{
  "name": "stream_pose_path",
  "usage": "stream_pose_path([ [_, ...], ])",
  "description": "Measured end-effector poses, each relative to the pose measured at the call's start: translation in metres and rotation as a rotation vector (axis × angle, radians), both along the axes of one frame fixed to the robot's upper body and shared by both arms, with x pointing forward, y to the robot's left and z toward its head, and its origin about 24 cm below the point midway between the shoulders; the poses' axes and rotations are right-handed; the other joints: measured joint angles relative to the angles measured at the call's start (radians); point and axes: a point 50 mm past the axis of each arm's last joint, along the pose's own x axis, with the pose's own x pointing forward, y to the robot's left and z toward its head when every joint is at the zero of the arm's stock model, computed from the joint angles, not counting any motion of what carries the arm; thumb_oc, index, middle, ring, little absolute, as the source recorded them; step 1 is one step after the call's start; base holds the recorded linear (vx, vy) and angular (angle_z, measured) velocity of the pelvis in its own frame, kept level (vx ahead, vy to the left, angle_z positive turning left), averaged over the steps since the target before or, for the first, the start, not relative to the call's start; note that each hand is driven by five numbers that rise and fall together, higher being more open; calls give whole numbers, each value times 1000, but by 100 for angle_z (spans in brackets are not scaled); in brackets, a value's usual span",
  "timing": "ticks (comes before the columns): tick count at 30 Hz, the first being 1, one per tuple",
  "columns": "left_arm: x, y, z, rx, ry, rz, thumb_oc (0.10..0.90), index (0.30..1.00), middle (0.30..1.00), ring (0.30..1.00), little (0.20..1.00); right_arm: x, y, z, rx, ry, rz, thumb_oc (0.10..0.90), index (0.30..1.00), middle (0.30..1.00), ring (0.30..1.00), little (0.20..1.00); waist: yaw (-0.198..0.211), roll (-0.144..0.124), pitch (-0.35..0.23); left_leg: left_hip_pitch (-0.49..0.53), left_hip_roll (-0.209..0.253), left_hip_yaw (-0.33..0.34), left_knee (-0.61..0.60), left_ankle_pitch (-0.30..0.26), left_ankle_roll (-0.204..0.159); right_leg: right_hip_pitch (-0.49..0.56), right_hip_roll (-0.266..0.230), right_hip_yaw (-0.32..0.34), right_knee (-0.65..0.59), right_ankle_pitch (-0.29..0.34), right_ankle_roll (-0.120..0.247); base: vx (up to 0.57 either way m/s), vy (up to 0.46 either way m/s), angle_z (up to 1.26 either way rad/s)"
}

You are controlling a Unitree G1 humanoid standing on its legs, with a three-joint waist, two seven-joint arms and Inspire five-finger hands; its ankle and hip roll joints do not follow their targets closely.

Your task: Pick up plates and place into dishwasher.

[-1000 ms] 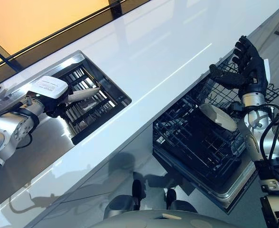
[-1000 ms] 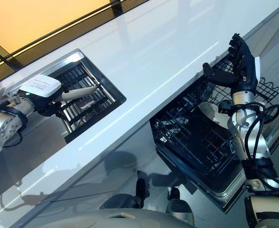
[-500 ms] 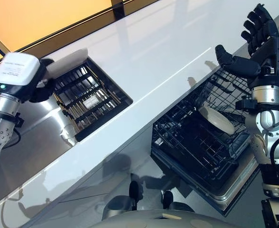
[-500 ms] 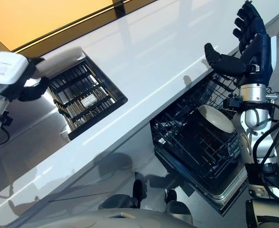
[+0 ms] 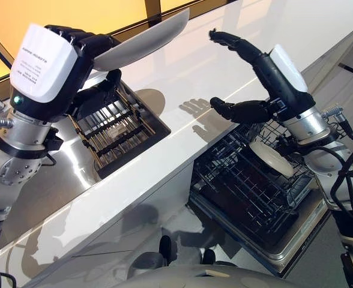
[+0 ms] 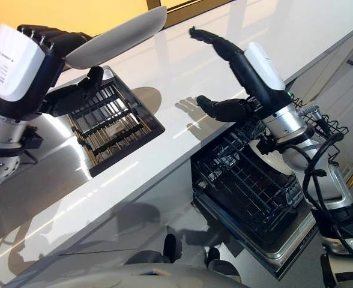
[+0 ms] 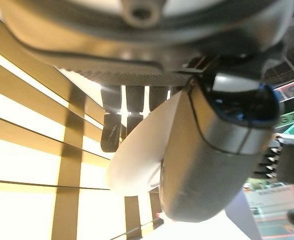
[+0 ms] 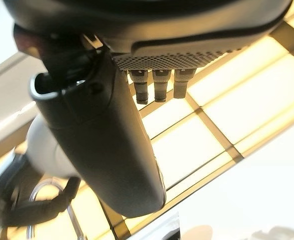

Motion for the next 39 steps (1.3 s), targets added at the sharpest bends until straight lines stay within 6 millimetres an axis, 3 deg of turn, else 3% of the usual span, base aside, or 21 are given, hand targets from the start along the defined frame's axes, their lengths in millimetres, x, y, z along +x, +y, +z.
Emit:
stream_pose_path([
  [8, 11, -11, -4, 18, 102, -26, 100, 300, 300, 300, 200, 3, 5, 2, -95, 19, 12, 800, 900, 900, 900, 900, -9, 0, -1, 2, -3, 2, 0, 0, 0, 0, 1, 3, 0, 0, 0, 0, 0, 0],
  [20, 17, -16, -15, 34, 178, -24, 100, 300, 300, 300, 200, 10, 0, -2, -62, 96, -49, 800, 900, 900, 900, 900, -14, -1, 0, 4, -3, 12, 0, 0, 0, -1, 1, 8, 0, 0, 0, 0, 0, 0],
  [25, 16, -15, -14, 19, 159, -26, 100, 300, 300, 300, 200, 21, -15, -14, -37, 226, -201, 800, 900, 900, 900, 900, -31, -2, 0, 4, -3, 16, 0, 0, 0, -2, 2, 27, 0, 1, 0, -1, 3, -1],
  [32, 13, -13, -10, -51, 67, -36, 100, 300, 300, 300, 200, 39, -56, -50, 7, 461, -470, 800, 900, 900, 900, 900, -42, -5, 1, 4, 1, 18, 0, -1, 0, -2, 3, 30, 0, 1, 0, 0, 0, 0],
  [39, 13, -12, -8, -74, 42, -31, 100, 300, 300, 300, 200, 42, -64, -54, 32, 458, -534, 800, 900, 900, 900, 900, -53, -6, 2, 5, 2, 17, 0, -2, 0, -1, 3, 29, 0, 1, 0, 0, 0, 0],
])
